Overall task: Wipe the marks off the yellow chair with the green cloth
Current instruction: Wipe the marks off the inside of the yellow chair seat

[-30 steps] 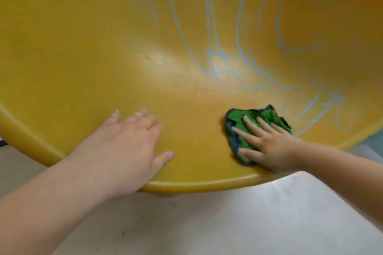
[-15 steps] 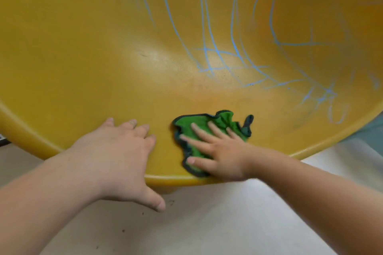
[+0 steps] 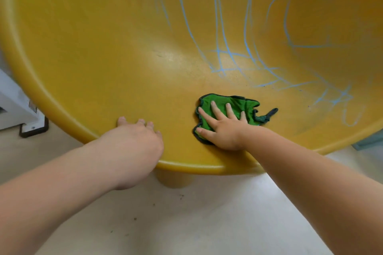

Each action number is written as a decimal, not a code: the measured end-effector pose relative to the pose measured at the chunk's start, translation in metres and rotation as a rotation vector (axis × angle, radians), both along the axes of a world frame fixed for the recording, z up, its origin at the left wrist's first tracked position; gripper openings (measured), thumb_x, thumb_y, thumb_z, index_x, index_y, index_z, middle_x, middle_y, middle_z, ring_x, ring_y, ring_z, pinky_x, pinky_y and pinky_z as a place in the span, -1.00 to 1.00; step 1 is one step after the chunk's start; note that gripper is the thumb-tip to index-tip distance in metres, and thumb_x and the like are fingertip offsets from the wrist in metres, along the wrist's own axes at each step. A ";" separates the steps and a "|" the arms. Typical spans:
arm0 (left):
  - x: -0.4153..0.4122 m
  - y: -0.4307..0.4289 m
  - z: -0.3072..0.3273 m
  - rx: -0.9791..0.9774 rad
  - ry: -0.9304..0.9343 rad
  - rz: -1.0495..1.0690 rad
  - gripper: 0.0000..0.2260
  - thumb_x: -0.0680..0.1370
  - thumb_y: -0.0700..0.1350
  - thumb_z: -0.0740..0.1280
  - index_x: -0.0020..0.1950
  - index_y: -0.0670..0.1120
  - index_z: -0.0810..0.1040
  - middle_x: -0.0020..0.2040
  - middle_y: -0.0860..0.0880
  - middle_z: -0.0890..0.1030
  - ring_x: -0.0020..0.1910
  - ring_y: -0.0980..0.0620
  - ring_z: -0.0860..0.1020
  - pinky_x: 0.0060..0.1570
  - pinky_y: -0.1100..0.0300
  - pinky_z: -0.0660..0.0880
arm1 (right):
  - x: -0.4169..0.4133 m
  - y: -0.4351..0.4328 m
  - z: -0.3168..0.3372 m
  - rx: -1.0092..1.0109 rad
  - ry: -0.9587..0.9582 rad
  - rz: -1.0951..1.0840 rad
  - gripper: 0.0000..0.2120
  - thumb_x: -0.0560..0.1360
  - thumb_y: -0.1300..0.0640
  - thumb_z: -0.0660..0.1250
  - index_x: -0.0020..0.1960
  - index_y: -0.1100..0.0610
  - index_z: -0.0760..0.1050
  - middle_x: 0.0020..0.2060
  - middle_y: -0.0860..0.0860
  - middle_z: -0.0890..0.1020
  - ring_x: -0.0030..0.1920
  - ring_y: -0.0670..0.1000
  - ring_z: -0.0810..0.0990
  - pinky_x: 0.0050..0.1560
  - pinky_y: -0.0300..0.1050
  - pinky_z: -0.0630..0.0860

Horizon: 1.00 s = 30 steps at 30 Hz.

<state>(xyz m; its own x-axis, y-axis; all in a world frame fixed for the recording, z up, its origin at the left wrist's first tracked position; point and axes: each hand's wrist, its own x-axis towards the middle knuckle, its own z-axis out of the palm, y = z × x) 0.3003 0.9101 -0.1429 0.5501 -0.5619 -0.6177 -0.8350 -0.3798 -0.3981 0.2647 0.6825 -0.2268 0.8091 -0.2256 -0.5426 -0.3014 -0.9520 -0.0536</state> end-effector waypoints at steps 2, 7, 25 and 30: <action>0.001 0.003 0.001 0.068 -0.005 0.042 -0.27 0.59 -0.12 0.31 0.60 -0.20 -0.09 0.60 -0.26 -0.05 0.57 -0.21 0.06 0.42 -0.29 0.19 | 0.001 0.017 0.001 0.027 0.006 0.054 -0.34 0.54 -0.50 -0.20 0.53 -0.39 -0.39 0.59 -0.14 -0.39 0.59 0.23 -0.37 0.51 0.45 -0.27; 0.007 0.035 0.001 0.092 -0.105 -0.012 -0.40 0.59 -0.23 0.19 0.58 -0.20 0.02 0.59 -0.27 0.05 0.54 -0.21 0.16 0.37 -0.24 0.28 | 0.002 0.060 0.006 0.124 -0.006 0.182 -0.37 0.57 -0.46 -0.20 0.54 -0.38 -0.38 0.58 -0.16 -0.40 0.58 0.21 -0.41 0.51 0.43 -0.31; -0.004 -0.017 -0.008 -0.447 0.191 0.013 -0.29 0.48 0.47 0.00 0.49 0.09 0.27 0.51 0.03 0.29 0.43 -0.03 0.35 0.35 0.01 0.37 | -0.104 -0.028 0.055 -0.314 0.374 0.020 -0.04 0.24 -0.73 -0.16 0.50 -0.42 -0.45 0.63 0.05 -0.30 0.62 0.32 -0.04 0.43 0.27 0.25; -0.007 -0.057 -0.045 -0.504 0.189 -0.042 -0.30 0.51 0.43 0.01 0.54 0.08 0.20 0.60 -0.01 0.12 0.49 -0.07 0.24 0.39 -0.09 0.28 | -0.133 -0.117 0.092 -0.678 0.427 -0.167 0.07 0.13 -0.77 -0.28 0.54 -0.36 -0.40 0.64 0.15 -0.23 0.61 0.37 -0.10 0.52 0.34 0.03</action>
